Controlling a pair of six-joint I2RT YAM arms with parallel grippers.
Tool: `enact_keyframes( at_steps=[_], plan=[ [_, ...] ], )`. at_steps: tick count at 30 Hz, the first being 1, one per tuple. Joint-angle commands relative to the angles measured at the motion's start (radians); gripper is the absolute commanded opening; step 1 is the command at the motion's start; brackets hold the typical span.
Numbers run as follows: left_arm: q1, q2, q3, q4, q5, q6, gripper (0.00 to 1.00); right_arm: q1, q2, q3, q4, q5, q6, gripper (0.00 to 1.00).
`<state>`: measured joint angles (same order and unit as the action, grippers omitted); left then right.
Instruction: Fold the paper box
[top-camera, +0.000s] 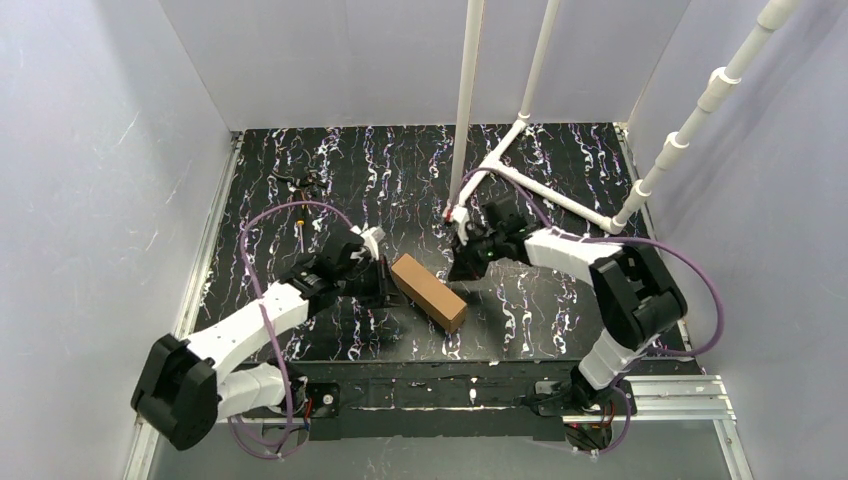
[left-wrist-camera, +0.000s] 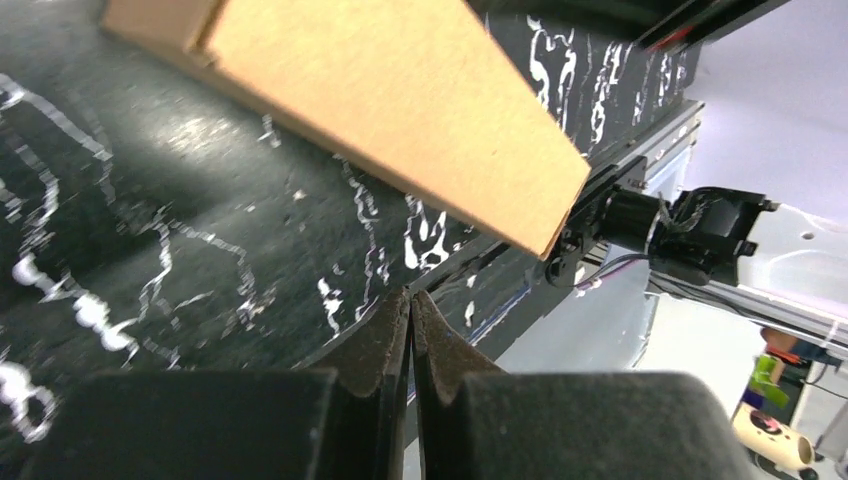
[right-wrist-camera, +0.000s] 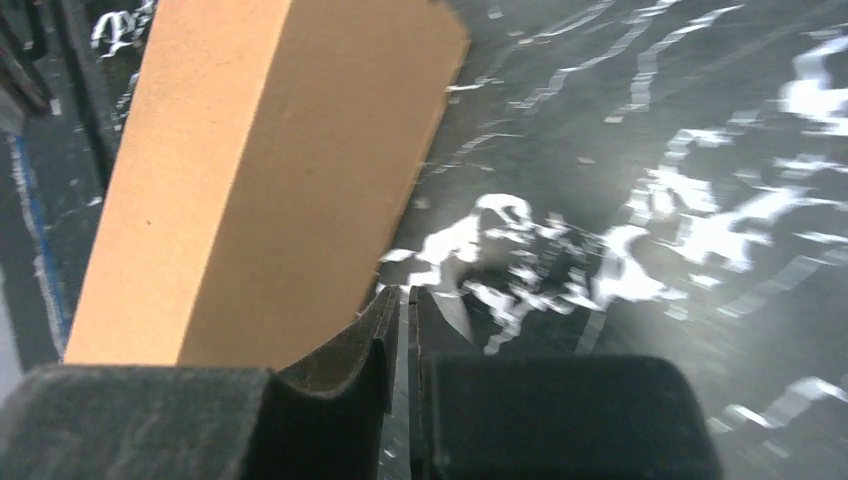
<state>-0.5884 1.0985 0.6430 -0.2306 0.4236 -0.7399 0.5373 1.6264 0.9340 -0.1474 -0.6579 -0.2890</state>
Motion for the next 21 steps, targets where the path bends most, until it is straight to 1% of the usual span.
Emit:
enact_keyframes(
  at_steps=[1, 3, 4, 7, 9, 10, 11, 12, 13, 14, 16, 17, 18, 21],
  plan=[
    [-0.039, 0.106, 0.025, 0.257, 0.013, -0.077, 0.03, 0.068, 0.057, -0.044, 0.112, -0.133, 0.132, 0.16],
    [-0.054, 0.203, 0.067, 0.312, 0.010, -0.091, 0.06, 0.082, 0.074, -0.066, 0.189, -0.195, 0.214, 0.16],
    [-0.060, 0.247, 0.099, 0.320, 0.011, -0.089, 0.06, 0.086, 0.083, -0.072, 0.213, -0.199, 0.245, 0.16],
    [-0.068, 0.341, 0.181, 0.385, 0.016, -0.094, 0.06, 0.081, 0.101, -0.075, 0.238, -0.212, 0.302, 0.16],
    [-0.067, 0.405, 0.238, 0.391, 0.019, -0.080, 0.07, 0.067, 0.102, -0.076, 0.259, -0.238, 0.333, 0.16],
    [-0.065, 0.434, 0.266, 0.393, 0.030, -0.077, 0.07, 0.059, 0.089, -0.061, 0.235, -0.194, 0.317, 0.15],
    [-0.065, 0.452, 0.291, 0.392, 0.041, -0.073, 0.07, 0.041, 0.071, -0.034, 0.171, -0.109, 0.264, 0.14],
    [-0.065, 0.457, 0.310, 0.392, 0.046, -0.066, 0.07, 0.013, 0.048, -0.006, 0.101, 0.009, 0.215, 0.13],
    [-0.065, 0.452, 0.318, 0.391, 0.043, -0.060, 0.07, -0.025, 0.019, 0.010, 0.063, 0.099, 0.175, 0.13],
    [-0.065, 0.442, 0.319, 0.388, 0.034, -0.049, 0.08, -0.091, -0.014, 0.011, 0.046, 0.149, 0.150, 0.14],
    [-0.061, 0.427, 0.318, 0.351, 0.012, -0.024, 0.09, -0.177, -0.067, -0.009, 0.055, 0.161, 0.125, 0.17],
    [-0.057, 0.429, 0.325, 0.318, 0.002, -0.007, 0.10, -0.199, -0.087, -0.014, 0.048, 0.167, 0.099, 0.21],
    [-0.052, 0.438, 0.338, 0.291, 0.000, 0.007, 0.10, -0.211, -0.098, -0.013, 0.038, 0.177, 0.072, 0.24],
    [-0.037, 0.482, 0.376, 0.287, 0.036, 0.012, 0.11, -0.232, -0.109, 0.025, -0.020, 0.198, 0.013, 0.27]
  ],
)
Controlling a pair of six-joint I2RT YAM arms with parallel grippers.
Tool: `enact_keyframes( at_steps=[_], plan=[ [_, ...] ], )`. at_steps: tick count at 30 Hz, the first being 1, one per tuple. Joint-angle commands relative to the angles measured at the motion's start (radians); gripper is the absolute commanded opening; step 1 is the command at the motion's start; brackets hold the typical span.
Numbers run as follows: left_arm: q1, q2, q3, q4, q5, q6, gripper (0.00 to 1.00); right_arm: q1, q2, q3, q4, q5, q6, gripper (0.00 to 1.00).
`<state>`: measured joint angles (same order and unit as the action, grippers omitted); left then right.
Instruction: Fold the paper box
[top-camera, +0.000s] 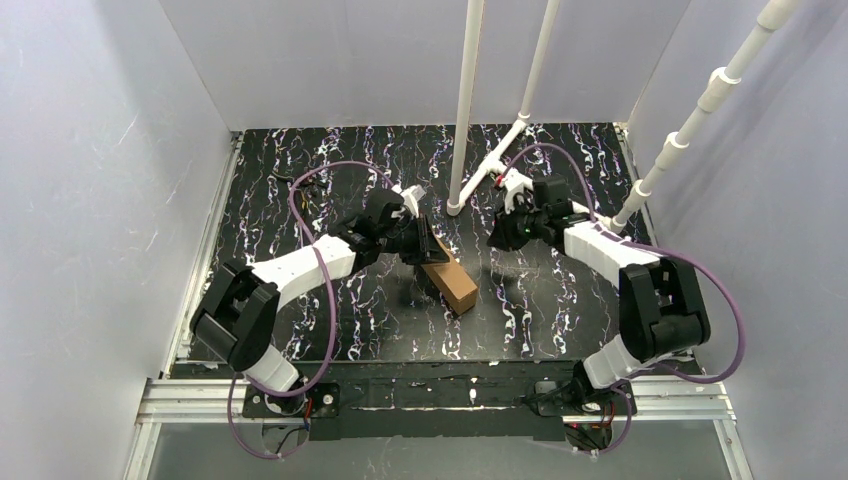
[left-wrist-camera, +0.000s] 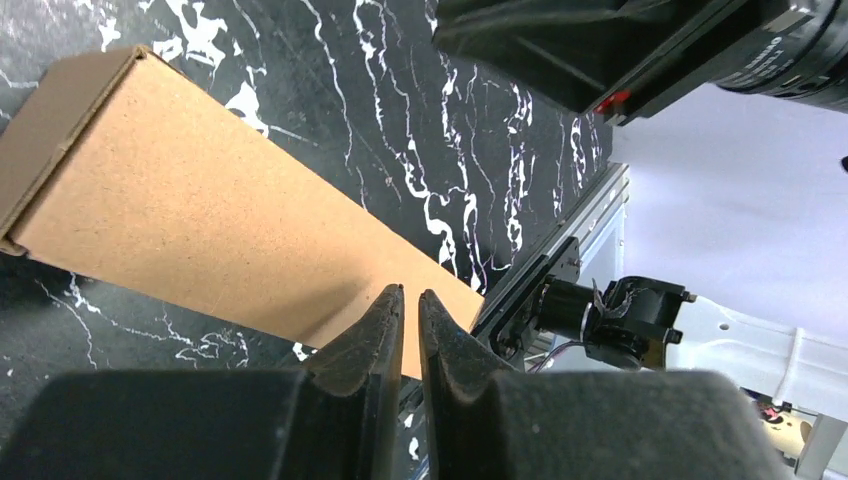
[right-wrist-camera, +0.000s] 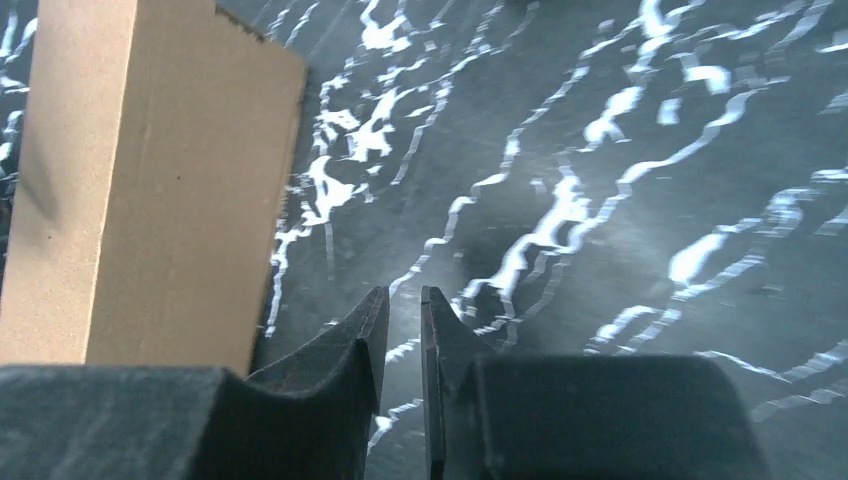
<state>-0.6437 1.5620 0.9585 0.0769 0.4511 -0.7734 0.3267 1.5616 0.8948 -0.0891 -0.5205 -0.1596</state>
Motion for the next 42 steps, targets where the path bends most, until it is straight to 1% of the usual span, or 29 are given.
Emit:
enact_keyframes(
  at_steps=[1, 4, 6, 9, 11, 12, 13, 14, 15, 16, 17, 18, 20, 22, 25, 26, 28, 30, 32, 34, 36, 40, 42],
  plan=[
    [0.020, 0.029, 0.089, -0.035, 0.012, 0.057, 0.11, -0.027, -0.051, 0.073, -0.096, 0.055, -0.143, 0.29],
    [0.022, 0.005, 0.123, -0.070, -0.026, 0.106, 0.12, -0.037, -0.087, 0.058, -0.101, 0.015, -0.176, 0.36],
    [0.025, -0.041, 0.115, -0.138, -0.063, 0.146, 0.12, -0.045, -0.109, 0.046, -0.092, -0.018, -0.180, 0.37],
    [0.027, -0.162, 0.041, -0.211, -0.139, 0.196, 0.12, -0.052, -0.134, 0.048, -0.118, -0.177, -0.211, 0.38],
    [0.027, -0.254, -0.050, -0.222, -0.178, 0.191, 0.11, -0.051, -0.148, 0.042, -0.115, -0.305, -0.214, 0.38],
    [0.027, -0.289, -0.095, -0.216, -0.189, 0.175, 0.11, -0.046, -0.157, 0.034, -0.081, -0.341, -0.177, 0.38],
    [0.027, -0.309, -0.136, -0.208, -0.190, 0.163, 0.11, -0.041, -0.165, 0.031, -0.046, -0.390, -0.121, 0.40],
    [0.027, -0.317, -0.167, -0.197, -0.187, 0.149, 0.11, -0.035, -0.173, 0.032, -0.013, -0.460, -0.043, 0.46],
    [0.027, -0.311, -0.193, -0.179, -0.177, 0.136, 0.11, -0.006, -0.183, 0.024, 0.035, -0.497, 0.012, 0.51],
    [0.027, -0.299, -0.211, -0.149, -0.166, 0.121, 0.10, 0.037, -0.196, 0.017, 0.066, -0.470, 0.032, 0.56],
    [0.027, -0.276, -0.224, -0.116, -0.152, 0.108, 0.10, 0.072, -0.205, 0.013, 0.051, -0.408, 0.009, 0.61],
    [0.027, -0.242, -0.222, -0.088, -0.140, 0.098, 0.10, 0.091, -0.198, 0.011, 0.039, -0.359, -0.014, 0.64],
    [0.027, -0.189, -0.198, -0.032, -0.117, 0.078, 0.10, 0.097, -0.159, 0.015, 0.019, -0.296, -0.029, 0.65],
    [0.027, -0.140, -0.163, -0.022, -0.103, 0.071, 0.10, 0.111, -0.130, 0.035, -0.021, -0.256, -0.061, 0.65],
    [0.026, -0.083, -0.120, -0.011, -0.087, 0.066, 0.10, 0.146, -0.119, 0.040, -0.034, -0.143, -0.084, 0.65],
    [0.024, -0.070, -0.109, -0.011, -0.083, 0.067, 0.10, 0.152, -0.115, 0.042, -0.045, -0.114, -0.096, 0.67],
    [0.023, -0.053, -0.095, -0.005, -0.080, 0.065, 0.10, 0.155, -0.104, 0.047, -0.060, -0.075, -0.105, 0.76],
    [0.022, -0.041, -0.084, -0.001, -0.076, 0.061, 0.10, 0.156, -0.088, 0.047, -0.066, -0.076, -0.100, 0.79],
    [0.020, -0.030, -0.072, 0.002, -0.070, 0.060, 0.10, 0.158, -0.064, 0.055, -0.078, -0.087, -0.092, 0.78],
    [0.020, -0.023, -0.061, 0.003, -0.065, 0.060, 0.10, 0.157, -0.053, 0.058, -0.082, -0.053, -0.080, 0.76],
    [0.018, -0.022, -0.051, 0.003, -0.065, 0.061, 0.10, 0.153, -0.052, 0.059, -0.082, -0.002, -0.068, 0.72],
    [0.018, -0.004, -0.029, 0.004, -0.052, 0.067, 0.10, 0.132, -0.051, 0.057, -0.077, 0.034, -0.051, 0.63],
    [0.019, 0.016, -0.011, 0.004, -0.044, 0.069, 0.10, 0.120, -0.049, 0.057, -0.075, 0.052, -0.047, 0.61]
  ],
)
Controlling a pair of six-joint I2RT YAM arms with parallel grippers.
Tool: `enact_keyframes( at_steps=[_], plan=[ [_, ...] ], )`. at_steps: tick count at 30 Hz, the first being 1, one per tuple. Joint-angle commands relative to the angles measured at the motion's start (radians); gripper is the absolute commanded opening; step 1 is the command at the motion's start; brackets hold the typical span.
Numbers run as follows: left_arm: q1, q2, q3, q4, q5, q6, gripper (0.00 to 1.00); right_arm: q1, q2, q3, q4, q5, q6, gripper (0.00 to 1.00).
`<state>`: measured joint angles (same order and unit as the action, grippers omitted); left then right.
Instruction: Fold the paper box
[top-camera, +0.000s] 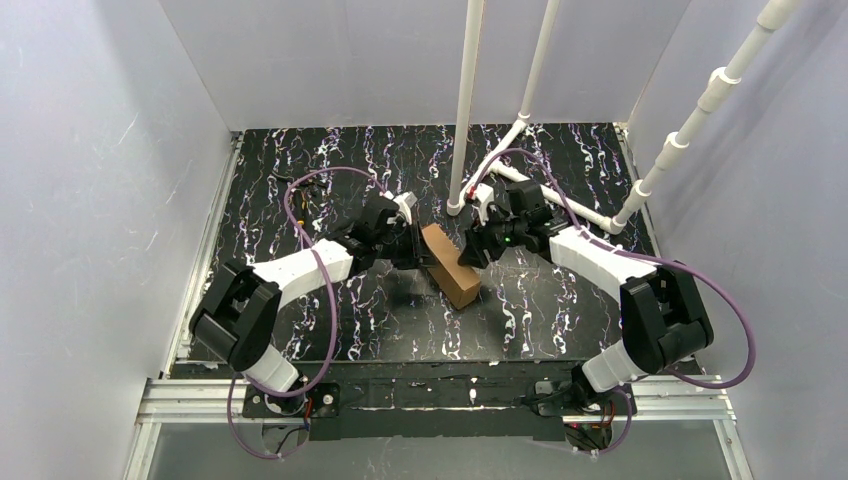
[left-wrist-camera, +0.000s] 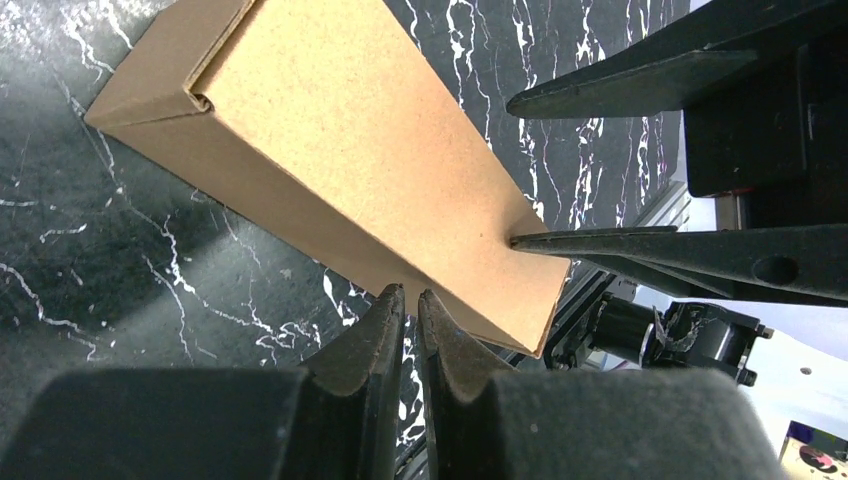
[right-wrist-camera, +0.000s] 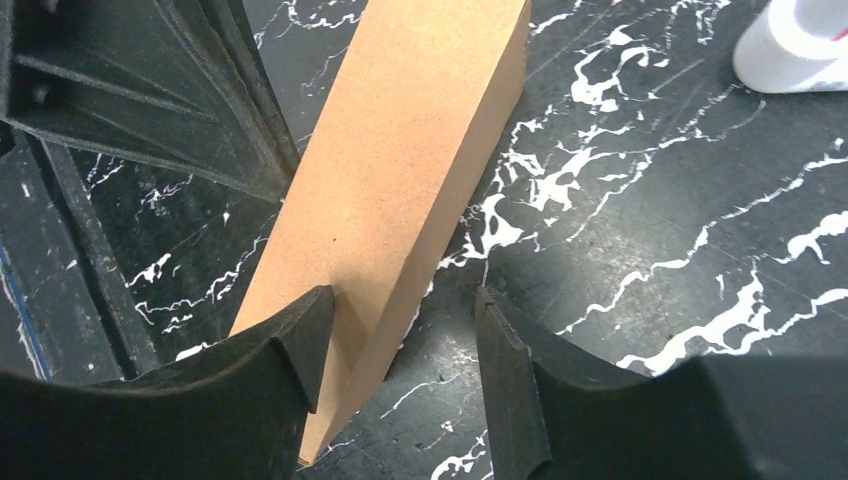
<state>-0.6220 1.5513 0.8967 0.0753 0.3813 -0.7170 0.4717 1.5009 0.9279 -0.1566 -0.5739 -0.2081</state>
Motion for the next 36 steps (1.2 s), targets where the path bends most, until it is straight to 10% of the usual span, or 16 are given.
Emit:
enact_keyframes(
  at_steps=[1, 18, 22, 28, 36],
  plan=[
    [-0.004, 0.035, 0.060, 0.005, 0.028, 0.013, 0.10, -0.032, 0.012, 0.023, -0.008, 0.112, 0.003, 0.60],
    [0.031, -0.076, 0.072, -0.036, -0.025, 0.102, 0.22, -0.101, 0.114, 0.053, -0.076, 0.122, -0.038, 0.57],
    [0.080, -0.193, 0.011, -0.055, -0.055, 0.145, 0.40, -0.053, 0.122, 0.063, -0.100, 0.102, -0.077, 0.62],
    [0.243, -0.379, -0.127, 0.000, 0.047, 0.101, 0.97, -0.122, 0.006, 0.098, -0.167, 0.161, -0.223, 0.68],
    [0.564, -0.506, -0.088, -0.085, 0.332, 0.047, 0.98, -0.279, -0.298, 0.166, -0.314, 0.216, -0.392, 0.98]
  ],
)
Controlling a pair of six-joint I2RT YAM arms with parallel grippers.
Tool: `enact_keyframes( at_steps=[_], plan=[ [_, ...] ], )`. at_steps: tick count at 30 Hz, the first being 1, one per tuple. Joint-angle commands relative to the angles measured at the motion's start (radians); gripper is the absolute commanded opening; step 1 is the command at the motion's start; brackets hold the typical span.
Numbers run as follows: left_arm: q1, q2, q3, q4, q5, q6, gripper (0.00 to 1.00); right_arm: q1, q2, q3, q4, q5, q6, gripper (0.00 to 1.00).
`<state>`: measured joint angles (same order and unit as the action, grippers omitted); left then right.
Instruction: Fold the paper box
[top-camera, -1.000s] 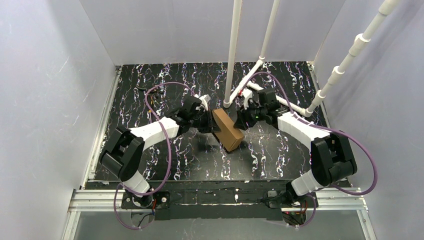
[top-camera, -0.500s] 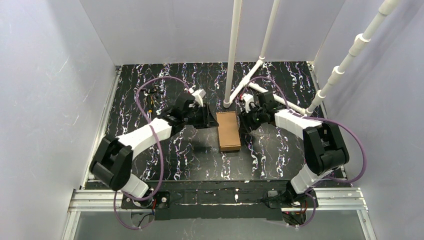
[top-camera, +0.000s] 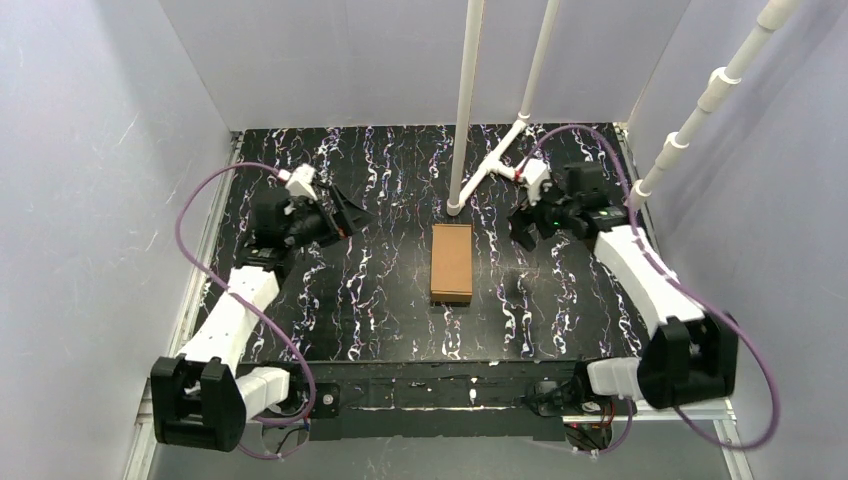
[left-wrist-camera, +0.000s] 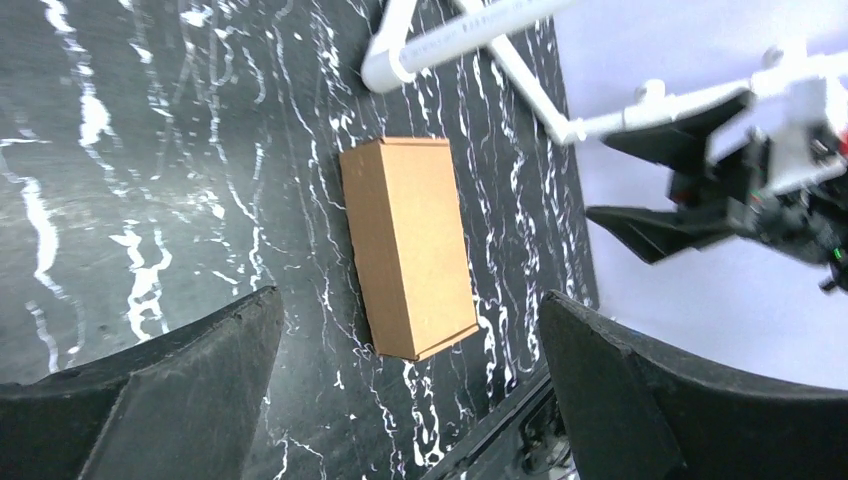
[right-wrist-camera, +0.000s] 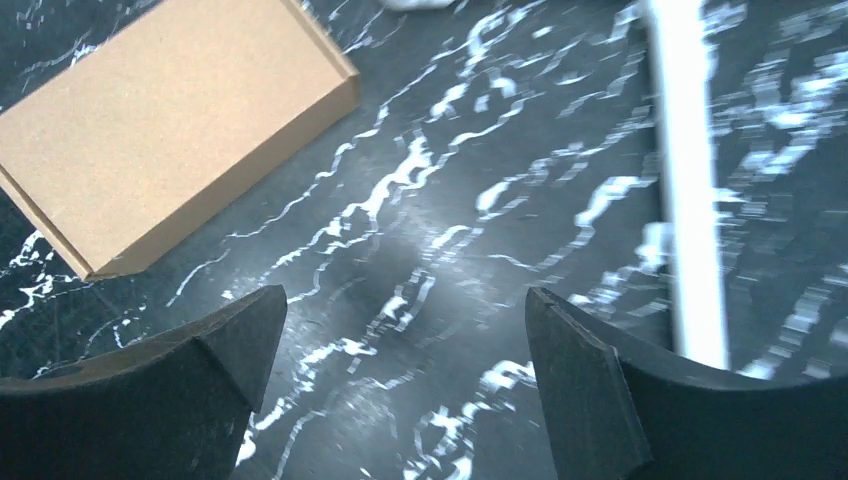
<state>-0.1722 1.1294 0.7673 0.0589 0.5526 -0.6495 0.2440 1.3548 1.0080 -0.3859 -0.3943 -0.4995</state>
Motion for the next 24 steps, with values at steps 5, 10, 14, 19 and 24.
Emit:
enact_keyframes(
  at_steps=[5, 10, 14, 19, 24],
  plan=[
    [0.171, -0.220, 0.240, -0.415, -0.014, 0.162, 0.98, -0.174, -0.177, 0.295, -0.225, -0.054, 0.100, 0.98],
    [0.171, -0.250, 0.323, -0.544, -0.013, 0.215, 0.98, -0.185, -0.238, 0.369, -0.220, -0.074, 0.222, 0.98],
    [0.171, -0.293, 0.328, -0.558, 0.015, 0.188, 0.98, -0.190, -0.259, 0.412, -0.261, -0.130, 0.201, 0.98],
    [0.171, -0.315, 0.365, -0.582, 0.042, 0.162, 0.98, -0.211, -0.295, 0.407, -0.240, -0.153, 0.288, 0.98],
    [0.171, -0.306, 0.350, -0.504, 0.145, 0.060, 0.98, -0.235, -0.314, 0.413, -0.203, -0.099, 0.434, 0.98]
  ],
)
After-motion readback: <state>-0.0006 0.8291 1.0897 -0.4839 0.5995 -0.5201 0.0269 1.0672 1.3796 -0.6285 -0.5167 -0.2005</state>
